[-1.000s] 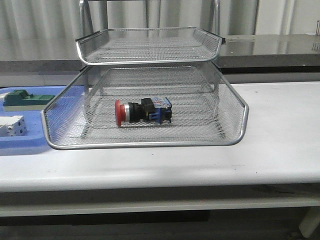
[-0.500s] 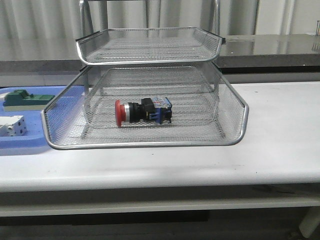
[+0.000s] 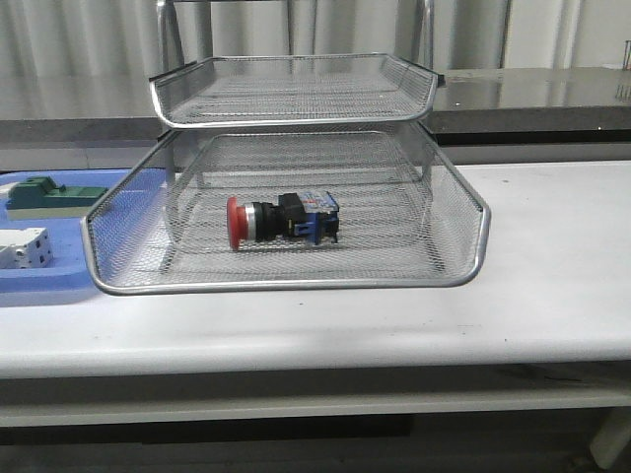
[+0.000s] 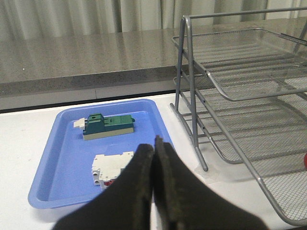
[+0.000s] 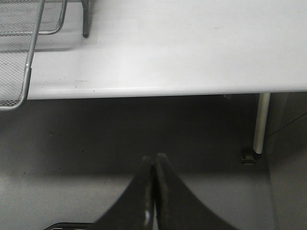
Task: Place button on rack with both arms
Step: 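Withdraw the left gripper upward away from the rack, then move the right gripper to the front edge of the middle tier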
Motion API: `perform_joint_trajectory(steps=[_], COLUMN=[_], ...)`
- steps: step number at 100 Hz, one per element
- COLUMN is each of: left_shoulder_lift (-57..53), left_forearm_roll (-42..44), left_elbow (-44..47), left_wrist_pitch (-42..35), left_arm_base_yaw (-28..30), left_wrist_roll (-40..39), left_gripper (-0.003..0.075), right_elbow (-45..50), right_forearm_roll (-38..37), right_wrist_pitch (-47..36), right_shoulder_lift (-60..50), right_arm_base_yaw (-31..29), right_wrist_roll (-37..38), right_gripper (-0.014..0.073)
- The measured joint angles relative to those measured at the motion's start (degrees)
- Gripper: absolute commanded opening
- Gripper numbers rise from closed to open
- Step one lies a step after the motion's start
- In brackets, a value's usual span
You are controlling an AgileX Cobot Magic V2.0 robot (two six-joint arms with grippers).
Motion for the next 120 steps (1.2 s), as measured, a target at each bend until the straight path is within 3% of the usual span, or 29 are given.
perform_joint_trajectory(steps=[40, 60, 99, 120], left_shoulder_lift=[0.00, 0.00, 0.00, 0.00], left_forearm_roll=[0.00, 0.00, 0.00, 0.00], left_elbow=[0.00, 0.00, 0.00, 0.00], left_wrist_pitch=[0.00, 0.00, 0.00, 0.00], left_arm_base_yaw=[0.00, 0.00, 0.00, 0.00], left_wrist_roll=[0.00, 0.00, 0.00, 0.00], left_gripper=[-0.0020, -0.0020, -0.0020, -0.0020], right_elbow=[0.00, 0.00, 0.00, 0.00], right_forearm_roll=[0.13, 4.39, 18.70, 20.52], right_wrist_pitch=[-3.87, -8.86, -11.53, -15.57], right_shoulder_lift=[0.00, 1.46, 19.09, 27.03], right_arm_base_yaw=[0.00, 0.00, 0.79, 6.81], right_wrist_roll=[0.00, -0.29, -10.56, -11.84], right_gripper=[-0.0071, -0.0070, -0.0069, -0.0069])
